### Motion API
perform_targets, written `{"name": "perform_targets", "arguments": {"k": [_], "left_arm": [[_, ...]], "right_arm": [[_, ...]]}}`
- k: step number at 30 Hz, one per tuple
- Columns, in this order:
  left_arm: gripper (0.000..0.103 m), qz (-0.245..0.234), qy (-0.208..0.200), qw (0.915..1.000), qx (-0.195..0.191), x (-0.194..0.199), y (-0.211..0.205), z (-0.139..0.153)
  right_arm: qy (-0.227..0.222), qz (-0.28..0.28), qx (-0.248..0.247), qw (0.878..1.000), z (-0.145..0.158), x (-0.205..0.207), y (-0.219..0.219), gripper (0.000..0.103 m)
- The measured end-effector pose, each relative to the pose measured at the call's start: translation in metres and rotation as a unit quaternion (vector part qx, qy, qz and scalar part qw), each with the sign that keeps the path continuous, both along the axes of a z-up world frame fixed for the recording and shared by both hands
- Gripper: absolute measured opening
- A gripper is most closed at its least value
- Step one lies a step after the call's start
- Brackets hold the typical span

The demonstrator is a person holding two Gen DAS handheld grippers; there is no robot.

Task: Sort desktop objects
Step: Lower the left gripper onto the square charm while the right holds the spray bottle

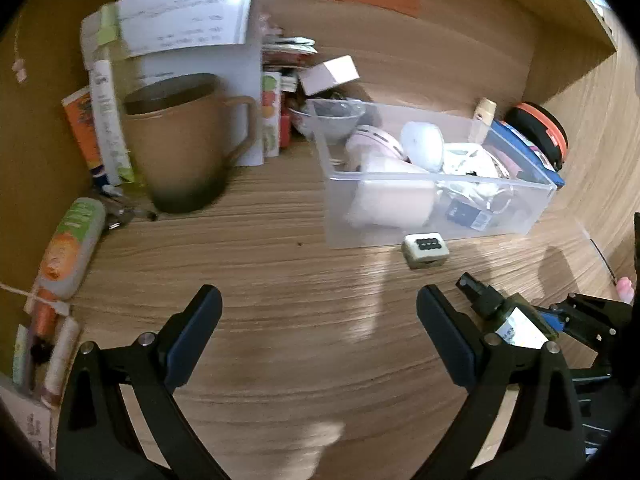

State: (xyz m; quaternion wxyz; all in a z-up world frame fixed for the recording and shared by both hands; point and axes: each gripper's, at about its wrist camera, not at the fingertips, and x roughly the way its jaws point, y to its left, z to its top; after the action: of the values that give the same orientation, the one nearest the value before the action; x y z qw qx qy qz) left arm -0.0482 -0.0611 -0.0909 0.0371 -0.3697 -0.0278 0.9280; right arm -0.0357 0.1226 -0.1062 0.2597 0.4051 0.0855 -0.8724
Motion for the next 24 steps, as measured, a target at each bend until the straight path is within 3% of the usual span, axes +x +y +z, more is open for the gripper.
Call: {"name": "perform_targets", "arguments": {"k": [12, 16, 19, 24], "left_arm": [[0.099, -0.038, -0.015, 0.9988, -0.027, -0.035, 0.061, -0.005], [0.081, -0.046, -0.033, 0.9980, -0.026, -0.047, 0.077, -0.010], [0.078, -0.043, -0.052, 0.9975, -0.020, -0.056, 0.084, -0.016], [0.064, -0.036, -0.066, 0.9969, -0.024, -0.061, 0.092, -0.023]], "right_arm": [[0.027, -0.059, -0.023, 0.998, 0.015, -0.019, 0.065, 0.038], [0.035, -0.070, -0.028, 0.997, 0.021, -0.025, 0.085, 0.038], [0.041, -0.069, -0.032, 0.996, 0.023, -0.030, 0.094, 0.038], [0.045, -0.060, -0.043, 0.996, 0.024, -0.033, 0.104, 0.038]]}}
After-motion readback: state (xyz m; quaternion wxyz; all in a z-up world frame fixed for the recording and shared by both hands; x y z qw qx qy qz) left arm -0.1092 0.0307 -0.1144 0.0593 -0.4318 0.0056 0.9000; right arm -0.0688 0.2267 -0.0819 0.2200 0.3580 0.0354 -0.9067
